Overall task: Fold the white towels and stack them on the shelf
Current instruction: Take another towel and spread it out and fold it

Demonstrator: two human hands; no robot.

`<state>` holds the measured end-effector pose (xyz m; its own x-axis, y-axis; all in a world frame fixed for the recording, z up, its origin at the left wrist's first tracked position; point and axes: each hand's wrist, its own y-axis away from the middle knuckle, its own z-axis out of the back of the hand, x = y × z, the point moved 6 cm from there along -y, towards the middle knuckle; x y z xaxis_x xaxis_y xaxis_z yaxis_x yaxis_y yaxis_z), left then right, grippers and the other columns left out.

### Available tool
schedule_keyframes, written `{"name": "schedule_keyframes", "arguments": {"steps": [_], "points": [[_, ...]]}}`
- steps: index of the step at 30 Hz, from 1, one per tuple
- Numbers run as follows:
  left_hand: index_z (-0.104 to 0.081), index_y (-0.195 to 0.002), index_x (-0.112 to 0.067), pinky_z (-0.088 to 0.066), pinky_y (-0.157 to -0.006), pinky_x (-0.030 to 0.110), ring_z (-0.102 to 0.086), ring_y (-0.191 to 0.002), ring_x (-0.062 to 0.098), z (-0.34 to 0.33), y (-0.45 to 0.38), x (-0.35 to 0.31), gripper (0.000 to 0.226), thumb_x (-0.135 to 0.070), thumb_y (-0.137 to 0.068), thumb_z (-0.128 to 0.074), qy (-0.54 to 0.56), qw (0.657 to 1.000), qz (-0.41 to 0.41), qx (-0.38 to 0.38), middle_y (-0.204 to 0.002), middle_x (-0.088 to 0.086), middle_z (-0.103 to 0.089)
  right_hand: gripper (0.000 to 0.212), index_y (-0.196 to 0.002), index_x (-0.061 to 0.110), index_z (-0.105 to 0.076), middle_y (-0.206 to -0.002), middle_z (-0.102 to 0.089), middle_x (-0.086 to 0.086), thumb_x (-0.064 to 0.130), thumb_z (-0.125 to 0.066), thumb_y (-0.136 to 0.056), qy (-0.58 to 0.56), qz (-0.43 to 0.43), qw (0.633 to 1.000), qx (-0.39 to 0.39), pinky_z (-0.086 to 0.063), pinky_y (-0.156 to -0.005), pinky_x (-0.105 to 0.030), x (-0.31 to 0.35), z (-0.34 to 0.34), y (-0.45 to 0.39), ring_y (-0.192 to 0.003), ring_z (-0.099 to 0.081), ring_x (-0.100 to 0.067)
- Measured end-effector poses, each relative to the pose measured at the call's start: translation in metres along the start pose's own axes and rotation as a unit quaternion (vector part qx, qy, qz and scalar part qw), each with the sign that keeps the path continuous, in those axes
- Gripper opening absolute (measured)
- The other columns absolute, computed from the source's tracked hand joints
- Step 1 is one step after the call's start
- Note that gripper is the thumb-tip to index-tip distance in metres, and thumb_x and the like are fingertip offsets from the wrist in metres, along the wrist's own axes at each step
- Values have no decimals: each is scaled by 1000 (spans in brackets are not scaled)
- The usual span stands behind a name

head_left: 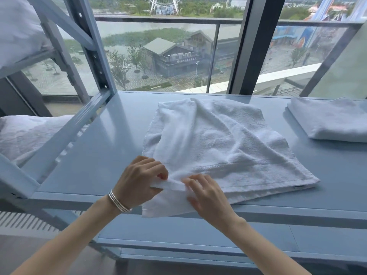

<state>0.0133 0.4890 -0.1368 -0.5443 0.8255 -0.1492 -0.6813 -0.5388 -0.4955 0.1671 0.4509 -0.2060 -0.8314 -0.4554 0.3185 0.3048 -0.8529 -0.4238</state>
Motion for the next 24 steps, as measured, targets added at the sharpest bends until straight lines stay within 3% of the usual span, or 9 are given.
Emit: {"name": "schedule_keyframes", "arguments": {"steps": [3,6,9,12,15,17,19,22,24], "points": [[-56,-69,-26,-39,-78,20,-50,-66,7,-7,15,-8,11,-18,-70,-64,5,996,-72,59,-65,-14,-56,57,-107,24,-54,-102,-59,1,7,-74,-57,10,-15,1000,5,-51,-64,-35,-5,4,4,-90,-55,-22],[-54,-74,-33,-36,-75,15,-49,-71,1,-41,37,13,22,-41,-69,-73,4,980,-44,193,-70,-18,-57,40,-100,24,-56,-103,-60,0,9,-62,-63,25,1,1000,16,-53,-69,-40,-4,3,8,-97,-57,-23],[-66,-75,-31,-40,-75,15,-52,-77,-2,-41,37,20,28,-59,-78,-60,152,962,27,225,-77,-17,-62,21,-105,25,-58,-115,-59,-1,24,-52,-85,16,46,997,62,-47,-93,-44,6,-4,14,-116,-52,-23],[-71,-84,-29,-45,-76,26,-56,-83,3,-41,18,30,49,-62,-90,-36,188,962,65,188,-88,-15,-65,33,-100,24,-64,-118,-59,2,50,-45,-91,17,70,993,90,-28,-103,-50,19,-12,21,-125,-48,-21],[-64,-109,-31,-52,-83,35,-60,-105,19,-58,-9,45,35,-47,-86,-44,29,988,15,152,-114,-6,-63,50,-78,17,-61,-98,-62,3,50,-29,-97,-3,4,997,80,-36,-98,-47,12,-6,21,-108,-58,-22],[-60,-117,-33,-49,-90,42,-56,-116,24,-76,-23,50,41,-47,-81,-44,-25,983,0,180,-125,-3,-60,56,-61,13,-57,-73,-56,1,48,-30,-96,7,-65,997,44,-46,-76,-35,-5,9,20,-77,-59,-23],[-60,-118,-36,-50,-90,41,-57,-114,26,-88,-36,40,45,-53,-81,-41,-19,979,-6,202,-125,-3,-60,51,-51,16,-44,-57,-39,5,42,-39,-94,50,-156,986,35,-37,-60,-28,-33,29,17,-62,-50,-23],[-57,-120,-43,-49,-79,29,-57,-100,16,-100,-53,4,48,-61,-83,-33,11,975,-37,219,-120,-12,-61,31,-89,18,-53,-83,-55,0,45,-39,-96,32,-319,942,96,-36,-72,-32,-73,52,21,-89,-55,-25],[-58,-119,-43,-48,-77,26,-58,-92,7,-103,-63,-18,39,-56,-88,-39,80,966,-41,244,-113,-16,-64,54,-137,21,-34,-125,-45,-7,53,-35,-94,44,-393,910,124,-39,-88,-37,-91,59,24,-114,-47,-29]]}}
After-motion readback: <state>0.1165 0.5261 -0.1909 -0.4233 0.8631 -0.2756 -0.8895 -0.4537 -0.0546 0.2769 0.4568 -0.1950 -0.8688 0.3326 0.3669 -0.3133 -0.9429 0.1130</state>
